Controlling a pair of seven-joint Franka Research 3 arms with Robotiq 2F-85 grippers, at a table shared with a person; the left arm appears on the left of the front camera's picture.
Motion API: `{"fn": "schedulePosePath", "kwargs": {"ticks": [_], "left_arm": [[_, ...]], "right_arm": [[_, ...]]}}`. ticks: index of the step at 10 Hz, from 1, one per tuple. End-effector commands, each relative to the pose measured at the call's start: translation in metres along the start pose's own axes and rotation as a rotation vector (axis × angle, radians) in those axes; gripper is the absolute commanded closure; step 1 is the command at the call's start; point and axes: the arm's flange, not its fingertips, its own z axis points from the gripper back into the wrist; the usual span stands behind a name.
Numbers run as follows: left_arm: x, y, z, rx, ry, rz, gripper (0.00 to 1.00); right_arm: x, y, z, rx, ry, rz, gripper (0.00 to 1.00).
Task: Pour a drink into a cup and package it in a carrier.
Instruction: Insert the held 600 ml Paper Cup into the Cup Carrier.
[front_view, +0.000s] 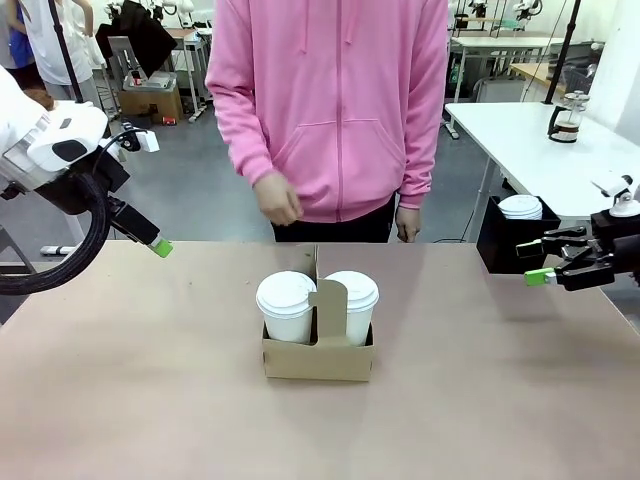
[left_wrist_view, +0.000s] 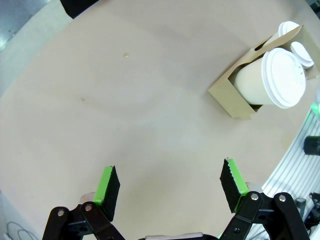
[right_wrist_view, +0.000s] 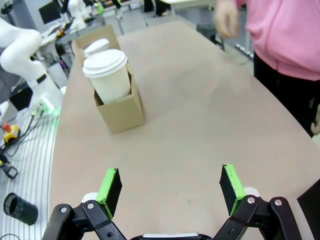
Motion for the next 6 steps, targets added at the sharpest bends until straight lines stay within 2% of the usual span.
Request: {"fn": "schedulePosePath", "kwargs": {"ticks": [1, 6], "left_arm": [[-0.0006, 0.001, 0.0009, 0.001, -0.004, -0.004, 0.0], [-0.0006, 0.001, 0.0009, 0.001, -0.004, -0.004, 0.0]], "right_arm": [[0.0023, -0.0015, 0.0022, 0.006, -0.011, 0.006, 0.0], [0.0023, -0.0015, 0.0022, 0.006, -0.011, 0.006, 0.0]]}}
